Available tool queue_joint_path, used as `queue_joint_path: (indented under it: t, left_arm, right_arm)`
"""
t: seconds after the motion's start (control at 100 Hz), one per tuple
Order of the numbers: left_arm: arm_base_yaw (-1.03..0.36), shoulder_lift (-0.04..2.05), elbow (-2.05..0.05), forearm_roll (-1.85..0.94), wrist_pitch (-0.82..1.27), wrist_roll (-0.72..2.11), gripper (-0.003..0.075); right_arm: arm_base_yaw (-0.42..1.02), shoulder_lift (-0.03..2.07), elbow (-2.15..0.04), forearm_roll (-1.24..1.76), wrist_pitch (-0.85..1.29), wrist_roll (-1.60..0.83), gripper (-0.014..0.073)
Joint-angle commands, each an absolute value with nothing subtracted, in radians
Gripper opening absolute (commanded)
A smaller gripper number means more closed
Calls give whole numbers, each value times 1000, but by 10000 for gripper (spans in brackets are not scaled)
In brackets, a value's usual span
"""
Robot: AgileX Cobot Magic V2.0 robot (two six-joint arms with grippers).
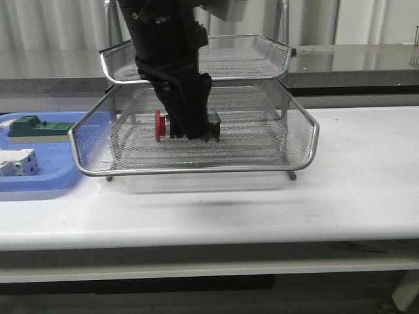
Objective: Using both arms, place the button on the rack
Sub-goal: 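Carry the button over the pulled-out tray and release it, then withdraw the left gripper from the rack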
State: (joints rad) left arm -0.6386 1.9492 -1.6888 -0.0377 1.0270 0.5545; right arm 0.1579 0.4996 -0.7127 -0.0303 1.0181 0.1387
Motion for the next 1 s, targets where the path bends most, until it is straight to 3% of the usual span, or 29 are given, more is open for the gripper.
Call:
queue_joint_path:
  t: [0.0, 0.49, 0.72, 0.99]
  left_arm:
    - [-644, 1888, -1719, -53, 1012, 549, 445]
    - [-615, 1628, -1717, -86, 1033, 451, 445]
    - [-496, 1482, -1658, -88, 966, 393, 445]
    - [-284, 1263, -1392, -103, 764, 334, 442]
  right_arm:
    - [157, 504, -737, -48, 965, 134, -66]
    - [157, 504, -737, -48, 965, 134, -66]
    - [157, 504, -737, -48, 965, 134, -66]
    - [157, 504, -737, -48, 965, 134, -66]
